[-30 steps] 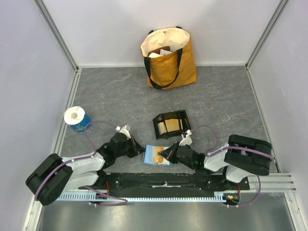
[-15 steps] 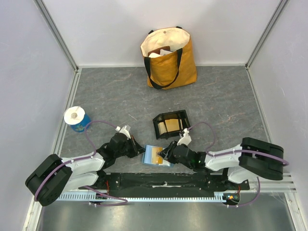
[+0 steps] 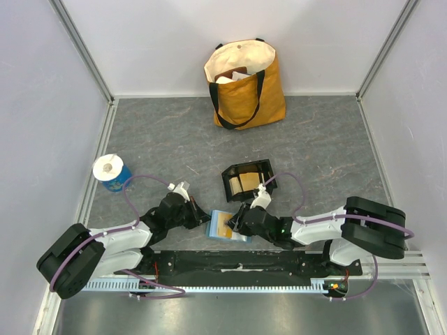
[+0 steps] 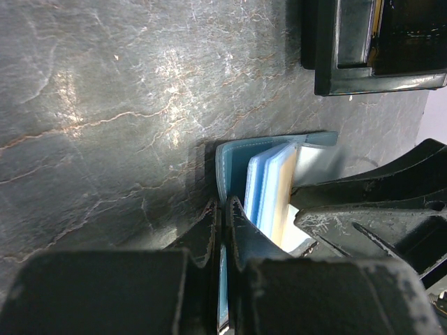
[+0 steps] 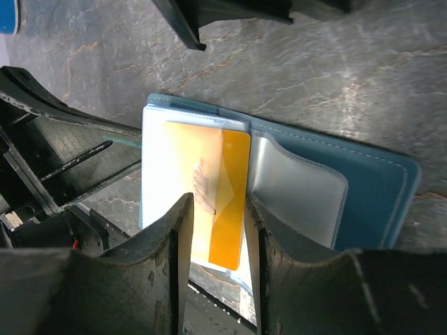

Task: Put the credit cards into the card holder
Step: Insert the credit card into the card holder, then pick up the credit card from the storage box.

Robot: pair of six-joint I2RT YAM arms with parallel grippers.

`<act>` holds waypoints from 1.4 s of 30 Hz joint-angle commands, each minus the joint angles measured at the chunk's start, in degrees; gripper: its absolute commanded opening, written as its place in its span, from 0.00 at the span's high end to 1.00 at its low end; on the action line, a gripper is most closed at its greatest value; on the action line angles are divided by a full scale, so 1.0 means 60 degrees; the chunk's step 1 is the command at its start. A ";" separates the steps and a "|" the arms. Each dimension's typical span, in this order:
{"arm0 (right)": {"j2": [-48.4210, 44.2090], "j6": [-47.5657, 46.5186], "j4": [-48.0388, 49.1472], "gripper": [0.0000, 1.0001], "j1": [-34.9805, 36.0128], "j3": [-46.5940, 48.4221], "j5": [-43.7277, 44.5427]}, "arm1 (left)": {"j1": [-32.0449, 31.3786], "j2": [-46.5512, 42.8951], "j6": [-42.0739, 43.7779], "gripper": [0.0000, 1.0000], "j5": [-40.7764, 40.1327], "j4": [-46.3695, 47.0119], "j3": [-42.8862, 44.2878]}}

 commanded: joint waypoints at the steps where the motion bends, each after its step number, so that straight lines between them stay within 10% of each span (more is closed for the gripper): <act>1: 0.0368 -0.0607 0.0369 0.59 0.0046 0.0399 -0.0390 | -0.0055 0.0115 0.0035 0.98 -0.0158 -0.0850 -0.0146; 16: 0.0324 -0.1135 0.1729 0.77 0.0148 0.0473 -0.0844 | -0.0070 0.0086 0.0020 0.98 -0.0129 -0.0850 -0.0087; 22: 0.0266 -0.1238 0.2070 0.70 0.0060 0.0399 -0.1035 | -0.0070 0.0071 -0.0009 0.98 -0.0114 -0.0908 0.0029; 35: -0.4508 -0.3548 -0.4549 0.43 -0.2498 0.1596 -0.0403 | -0.0055 -0.0676 -0.1092 0.98 -0.0495 -0.2255 0.0717; 42: -0.1747 -0.6435 -0.7347 0.36 -0.5796 0.5668 -0.3363 | -0.0099 -0.0164 -0.1679 0.98 -0.0510 -0.2958 0.1888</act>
